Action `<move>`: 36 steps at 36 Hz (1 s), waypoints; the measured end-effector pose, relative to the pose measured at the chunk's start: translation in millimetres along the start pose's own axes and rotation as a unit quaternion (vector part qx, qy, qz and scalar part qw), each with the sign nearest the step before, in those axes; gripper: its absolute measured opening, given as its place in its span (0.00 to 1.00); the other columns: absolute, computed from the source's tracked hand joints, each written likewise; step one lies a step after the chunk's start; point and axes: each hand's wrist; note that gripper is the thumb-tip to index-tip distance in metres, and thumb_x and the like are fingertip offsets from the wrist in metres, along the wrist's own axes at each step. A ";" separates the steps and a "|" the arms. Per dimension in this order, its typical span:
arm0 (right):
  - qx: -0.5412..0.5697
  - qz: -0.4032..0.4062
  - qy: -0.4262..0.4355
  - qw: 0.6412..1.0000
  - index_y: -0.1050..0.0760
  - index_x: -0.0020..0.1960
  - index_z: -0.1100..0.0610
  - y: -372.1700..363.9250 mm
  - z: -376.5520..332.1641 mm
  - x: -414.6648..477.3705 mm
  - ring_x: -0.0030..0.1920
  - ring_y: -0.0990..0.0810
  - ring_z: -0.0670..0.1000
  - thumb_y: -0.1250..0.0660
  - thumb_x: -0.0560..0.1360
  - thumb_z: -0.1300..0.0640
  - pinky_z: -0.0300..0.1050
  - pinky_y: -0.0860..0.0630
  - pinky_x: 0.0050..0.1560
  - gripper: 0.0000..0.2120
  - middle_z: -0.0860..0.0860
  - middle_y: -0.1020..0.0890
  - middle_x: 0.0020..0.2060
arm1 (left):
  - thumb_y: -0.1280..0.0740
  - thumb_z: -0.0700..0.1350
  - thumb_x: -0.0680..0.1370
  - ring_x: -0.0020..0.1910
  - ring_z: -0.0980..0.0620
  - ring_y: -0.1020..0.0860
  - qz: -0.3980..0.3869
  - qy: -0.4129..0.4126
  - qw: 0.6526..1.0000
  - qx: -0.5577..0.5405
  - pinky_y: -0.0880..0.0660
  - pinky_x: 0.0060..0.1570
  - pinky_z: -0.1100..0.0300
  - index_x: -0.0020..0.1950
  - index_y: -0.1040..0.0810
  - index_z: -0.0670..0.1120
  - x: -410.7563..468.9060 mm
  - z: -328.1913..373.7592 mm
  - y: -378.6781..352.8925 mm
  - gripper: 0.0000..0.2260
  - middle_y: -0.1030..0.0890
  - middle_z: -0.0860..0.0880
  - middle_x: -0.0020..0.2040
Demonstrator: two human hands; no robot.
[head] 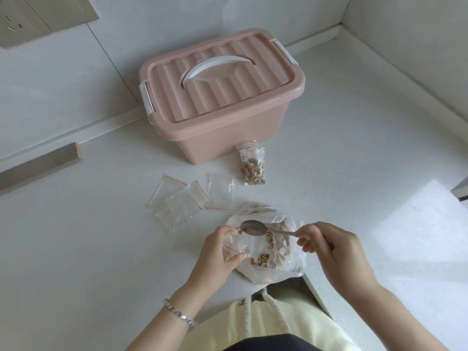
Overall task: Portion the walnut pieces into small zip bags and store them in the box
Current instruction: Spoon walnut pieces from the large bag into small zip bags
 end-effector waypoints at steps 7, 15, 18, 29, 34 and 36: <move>-0.042 0.003 -0.104 0.994 0.23 0.36 0.46 -4.4 35.6 -0.9 0.34 0.22 0.45 0.40 0.75 0.52 0.47 0.23 0.38 0.11 0.47 0.20 0.29 | 0.29 0.46 0.72 0.58 0.61 0.33 0.021 0.001 1.000 0.001 0.40 0.50 0.76 0.54 0.36 0.62 -0.2 1.5 1.6 0.20 0.31 0.56 0.59; 0.062 -0.023 -0.177 0.982 0.22 0.39 0.48 -33.6 50.6 4.9 0.35 0.20 0.44 0.40 0.78 0.58 0.36 0.23 0.40 0.13 0.49 0.18 0.33 | 0.29 0.45 0.72 0.58 0.60 0.32 0.039 -0.008 0.999 0.010 0.40 0.53 0.72 0.56 0.35 0.60 -0.6 3.5 6.3 0.20 0.31 0.54 0.59; 0.097 -0.051 -0.208 0.972 0.21 0.39 0.49 -43.7 54.2 7.3 0.35 0.18 0.48 0.40 0.78 0.58 0.42 0.20 0.41 0.13 0.50 0.17 0.33 | 0.29 0.45 0.73 0.58 0.61 0.33 0.037 -0.007 0.999 0.006 0.41 0.54 0.72 0.57 0.35 0.59 -0.7 4.1 7.0 0.20 0.31 0.54 0.59; 0.181 -0.109 -0.320 0.924 0.22 0.41 0.61 -44.9 48.0 12.7 0.32 0.19 0.51 0.43 0.79 0.56 0.39 0.21 0.35 0.16 0.58 0.18 0.34 | 0.29 0.44 0.73 0.52 0.73 0.34 0.037 -0.012 0.999 0.025 0.39 0.48 0.83 0.57 0.35 0.59 -2.2 -0.8 6.3 0.20 0.32 0.54 0.59; 0.215 -0.072 -0.363 0.904 0.22 0.41 0.63 -32.9 51.5 11.7 0.29 0.20 0.50 0.45 0.80 0.55 0.38 0.21 0.33 0.18 0.57 0.18 0.31 | 0.29 0.43 0.72 0.56 0.63 0.33 0.045 -0.013 0.999 0.018 0.42 0.48 0.84 0.55 0.35 0.59 -1.0 0.5 5.9 0.20 0.32 0.56 0.57; 0.221 -0.055 -0.378 0.897 0.22 0.42 0.64 -26.3 55.2 10.2 0.30 0.20 0.51 0.44 0.80 0.54 0.38 0.21 0.33 0.18 0.58 0.18 0.32 | 0.29 0.43 0.72 0.55 0.66 0.33 0.046 -0.019 0.999 0.019 0.42 0.49 0.84 0.54 0.36 0.60 -1.2 1.2 6.4 0.21 0.32 0.58 0.55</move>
Point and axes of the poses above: each hand's wrist, its own x-axis towards the middle knuckle, its own y-axis out of the back of the hand, z = x × y
